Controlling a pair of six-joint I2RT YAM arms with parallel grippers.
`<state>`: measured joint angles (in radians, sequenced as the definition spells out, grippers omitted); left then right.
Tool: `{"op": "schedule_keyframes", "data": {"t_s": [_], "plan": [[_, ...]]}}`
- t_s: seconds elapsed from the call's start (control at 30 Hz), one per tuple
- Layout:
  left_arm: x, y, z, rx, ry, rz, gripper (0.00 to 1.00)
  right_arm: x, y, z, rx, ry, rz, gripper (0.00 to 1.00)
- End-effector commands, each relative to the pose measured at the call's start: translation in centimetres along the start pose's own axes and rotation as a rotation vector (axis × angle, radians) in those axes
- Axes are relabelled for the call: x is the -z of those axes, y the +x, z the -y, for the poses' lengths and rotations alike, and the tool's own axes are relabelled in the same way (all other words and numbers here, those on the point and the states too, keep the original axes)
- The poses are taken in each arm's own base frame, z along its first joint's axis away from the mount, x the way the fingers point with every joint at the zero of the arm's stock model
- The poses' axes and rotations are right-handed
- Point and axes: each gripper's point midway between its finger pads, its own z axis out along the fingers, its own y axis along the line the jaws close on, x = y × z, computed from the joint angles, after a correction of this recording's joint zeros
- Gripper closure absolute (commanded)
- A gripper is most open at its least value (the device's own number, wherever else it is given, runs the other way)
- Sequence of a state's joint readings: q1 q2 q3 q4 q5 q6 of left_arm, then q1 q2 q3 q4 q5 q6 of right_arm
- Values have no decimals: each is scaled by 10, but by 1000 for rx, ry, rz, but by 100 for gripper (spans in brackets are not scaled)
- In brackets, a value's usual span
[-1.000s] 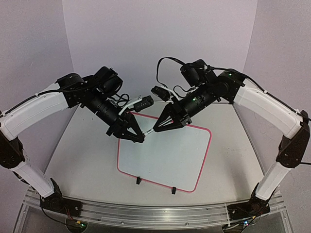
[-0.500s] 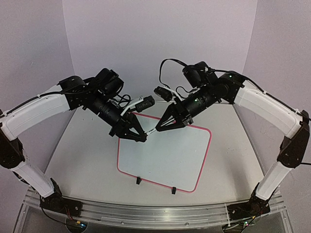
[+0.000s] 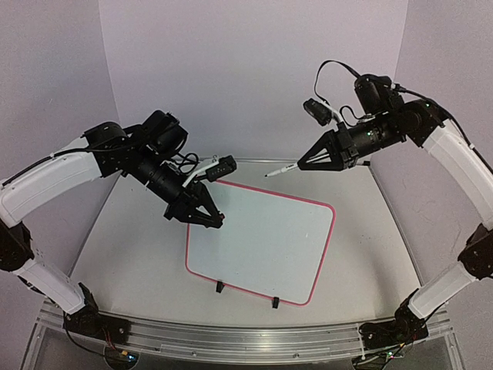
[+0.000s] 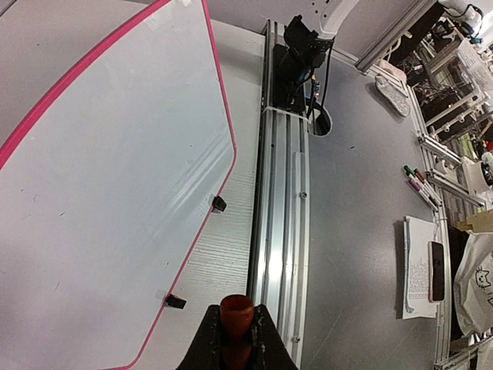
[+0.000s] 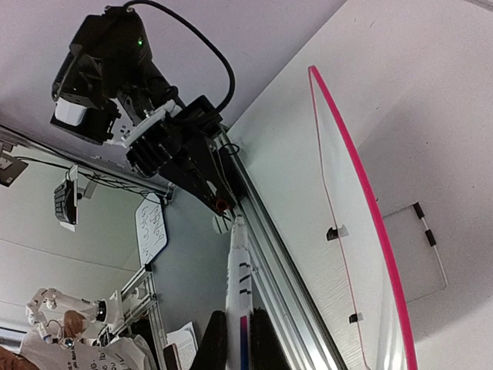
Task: Write a sentence on the whiteboard
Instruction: Put down the pen cap at the corner of the board.
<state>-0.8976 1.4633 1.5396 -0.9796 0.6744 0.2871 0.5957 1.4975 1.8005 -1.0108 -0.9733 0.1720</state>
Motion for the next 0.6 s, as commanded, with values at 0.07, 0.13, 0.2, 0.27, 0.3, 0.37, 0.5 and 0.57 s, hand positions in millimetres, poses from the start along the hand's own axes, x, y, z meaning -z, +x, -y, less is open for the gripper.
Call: {"op": "schedule_keyframes", "data": {"t_s": [0.07,0.13,0.2,0.27,0.3,0.37,0.5,0.57], "plan": [[63,-24,-12,13,-180,188,100,40,1,-19,146,133,60,100],[87,-32,-38,78,-296,281,100,49,-11,-23,178,163,146,100],[115,-36,-68,156,-425,375,100,58,-26,-20,191,213,264,100],[139,-37,-91,239,-543,450,100,70,-38,-10,172,297,382,100],[150,-35,-104,291,-590,482,100,75,-42,-1,156,343,440,100],[163,-25,-128,385,-658,524,100,89,-47,18,107,444,547,100],[181,40,-193,628,-823,540,100,104,-47,32,93,514,677,100],[181,89,-218,763,-925,484,100,110,-46,36,90,539,716,100]]}}
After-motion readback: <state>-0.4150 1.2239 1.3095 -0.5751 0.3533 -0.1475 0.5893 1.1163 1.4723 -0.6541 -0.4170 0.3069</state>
